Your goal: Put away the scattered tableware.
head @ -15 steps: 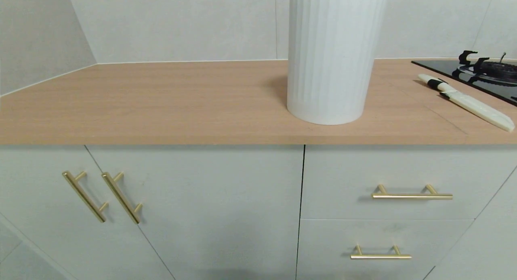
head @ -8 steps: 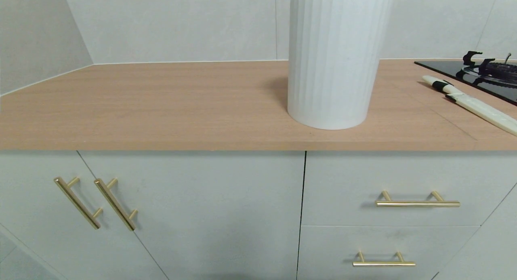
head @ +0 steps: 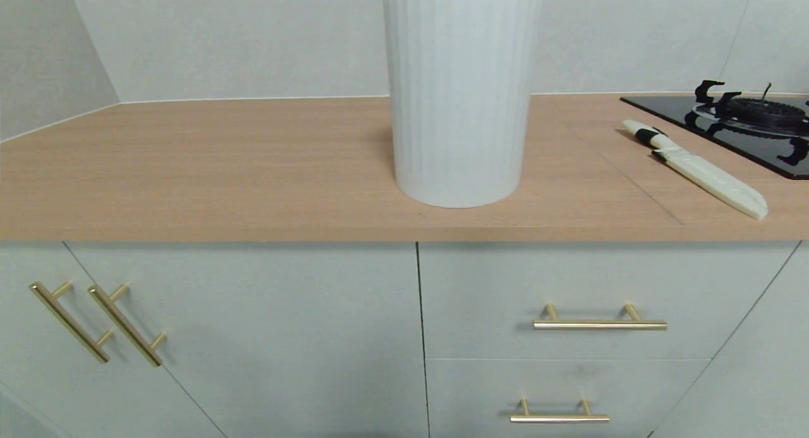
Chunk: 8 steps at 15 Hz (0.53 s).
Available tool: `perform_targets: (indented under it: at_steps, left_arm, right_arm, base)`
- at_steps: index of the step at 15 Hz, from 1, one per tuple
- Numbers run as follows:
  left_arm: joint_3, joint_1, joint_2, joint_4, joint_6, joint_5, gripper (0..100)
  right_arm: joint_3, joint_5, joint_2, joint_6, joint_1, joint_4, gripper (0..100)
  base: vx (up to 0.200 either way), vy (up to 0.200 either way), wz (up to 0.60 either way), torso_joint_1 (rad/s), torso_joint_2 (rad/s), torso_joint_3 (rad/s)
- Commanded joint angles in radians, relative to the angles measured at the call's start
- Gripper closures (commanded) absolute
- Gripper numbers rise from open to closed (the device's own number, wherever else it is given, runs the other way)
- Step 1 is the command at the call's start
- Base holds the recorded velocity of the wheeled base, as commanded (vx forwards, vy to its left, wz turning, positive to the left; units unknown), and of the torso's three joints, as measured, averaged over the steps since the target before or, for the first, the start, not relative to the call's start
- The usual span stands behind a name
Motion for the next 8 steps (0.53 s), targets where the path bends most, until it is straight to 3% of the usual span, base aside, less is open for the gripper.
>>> perform_targets:
  at_steps: [1,8]
  left_arm:
    - [0.0,0.0,0.002,0.0,0.0,0.001,0]
    - [0.0,0.0,0.002,0.0,0.0,0.001,0]
  right_arm:
    - [0.0,0.0,0.001,0.0,0.0,-0.002,0]
    - [0.0,0.0,0.001,-0.009,0.0,-0.002,0]
  base:
    - [0.0,0.0,0.0,0.0,0.0,0.0]
    - [0.0,0.0,0.0,0.0,0.0,0.0]
